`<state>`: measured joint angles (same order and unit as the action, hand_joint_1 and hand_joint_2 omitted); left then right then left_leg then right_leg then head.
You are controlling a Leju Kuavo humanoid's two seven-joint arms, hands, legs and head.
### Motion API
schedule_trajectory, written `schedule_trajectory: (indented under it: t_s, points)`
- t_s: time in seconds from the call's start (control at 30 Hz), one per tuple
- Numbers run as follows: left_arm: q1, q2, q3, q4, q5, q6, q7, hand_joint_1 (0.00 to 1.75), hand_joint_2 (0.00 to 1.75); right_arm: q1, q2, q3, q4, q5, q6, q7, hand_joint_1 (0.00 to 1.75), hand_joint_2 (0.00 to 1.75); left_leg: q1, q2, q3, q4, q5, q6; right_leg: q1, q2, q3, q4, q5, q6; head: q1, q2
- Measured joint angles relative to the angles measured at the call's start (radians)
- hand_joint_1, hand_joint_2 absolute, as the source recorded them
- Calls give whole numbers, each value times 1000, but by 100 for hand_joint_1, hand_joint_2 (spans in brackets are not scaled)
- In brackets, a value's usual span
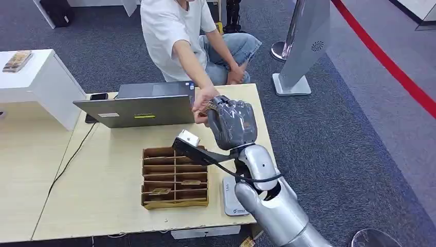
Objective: Pass the card to the sensor for recognition and then transmit it.
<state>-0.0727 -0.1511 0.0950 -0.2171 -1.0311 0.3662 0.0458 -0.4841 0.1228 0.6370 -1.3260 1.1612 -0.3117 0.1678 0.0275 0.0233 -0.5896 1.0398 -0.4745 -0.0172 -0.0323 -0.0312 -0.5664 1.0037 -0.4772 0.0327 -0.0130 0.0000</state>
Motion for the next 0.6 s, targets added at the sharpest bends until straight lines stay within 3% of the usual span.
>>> schedule_trajectory:
  t_s: [0.23,0.27,0.33,0.43,0.47,0.6]
  points:
    - [0,-1,0,-2,-2,-1,0,0,0,-10,3,2,15,-5,0,0,175,175,0,0,0,0,0,0,0,0,0,0,0,0,0,0]
    - [0,-1,0,-2,-5,-2,0,0,0,-12,4,2,19,-9,0,0,166,175,0,0,0,0,0,0,0,0,0,0,0,0,0,0]
    - [-1,-1,-1,-2,-11,-7,2,0,0,-20,12,2,35,-40,5,-9,0,175,0,0,0,0,0,0,0,0,0,0,0,0,0,0]
    - [-3,-2,-1,-3,-16,-11,3,0,0,-22,25,2,59,-117,19,-37,0,175,0,0,0,0,0,0,0,0,0,0,0,0,0,0]
    - [-3,-3,-1,-3,-17,-12,3,0,0,-22,27,2,64,-129,19,-44,0,0,0,0,0,0,0,0,0,0,0,0,0,0,0,0]
    - [-5,-4,-1,-3,-19,-13,3,0,0,-22,32,3,77,-149,19,-48,0,0,0,0,0,0,0,0,0,0,0,0,0,0,0,0]
